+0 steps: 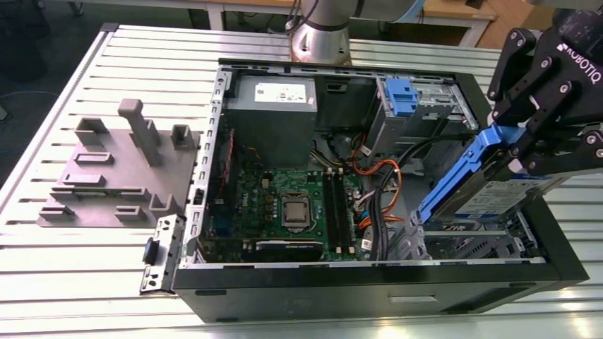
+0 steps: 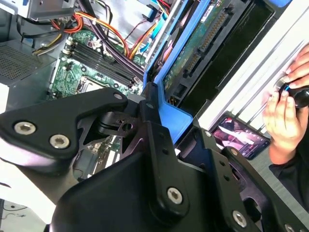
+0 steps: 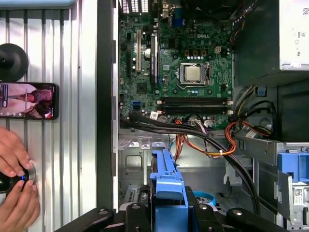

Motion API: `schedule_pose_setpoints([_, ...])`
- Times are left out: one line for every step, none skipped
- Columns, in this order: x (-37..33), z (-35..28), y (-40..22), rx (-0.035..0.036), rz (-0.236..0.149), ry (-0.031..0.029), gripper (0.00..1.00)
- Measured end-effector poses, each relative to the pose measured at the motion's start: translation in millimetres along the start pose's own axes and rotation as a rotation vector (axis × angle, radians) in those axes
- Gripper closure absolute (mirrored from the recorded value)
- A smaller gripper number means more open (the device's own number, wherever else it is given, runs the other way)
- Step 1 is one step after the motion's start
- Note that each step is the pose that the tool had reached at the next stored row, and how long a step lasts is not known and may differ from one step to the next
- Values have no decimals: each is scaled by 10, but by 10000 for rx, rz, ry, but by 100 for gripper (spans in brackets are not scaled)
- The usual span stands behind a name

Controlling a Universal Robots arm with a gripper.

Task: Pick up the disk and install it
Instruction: 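Insert the disk into the insertion slot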

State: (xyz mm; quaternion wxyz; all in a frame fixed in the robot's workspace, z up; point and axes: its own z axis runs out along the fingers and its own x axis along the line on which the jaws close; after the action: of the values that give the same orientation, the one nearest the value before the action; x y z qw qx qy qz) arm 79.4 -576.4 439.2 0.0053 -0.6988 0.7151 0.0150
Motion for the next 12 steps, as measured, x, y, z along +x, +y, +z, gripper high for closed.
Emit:
schedule_pose_setpoints([2,5,0,0,-13,0,64])
schedule_pose_setpoints([3,10,0,-1,-34,2,64])
schedule_pose_setpoints([3,13,0,-2,-58,5,64])
schedule_pose_setpoints([4,18,0,-2,-70,4,64])
schedule_pose_setpoints([4,23,0,-2,-72,3,64])
schedule_pose_setpoints([4,27,-1,-2,-73,3,64])
schedule_pose_setpoints([5,32,-1,-2,-73,3,64])
schedule_pose_setpoints([5,38,-1,-2,-73,5,64])
schedule_pose_setpoints([5,45,-1,-3,-73,6,64])
schedule_pose_setpoints([5,54,-1,-3,-73,3,64])
schedule_pose_setpoints([6,63,-1,-3,-73,2,64])
schedule_pose_setpoints([6,71,-1,-3,-73,2,64])
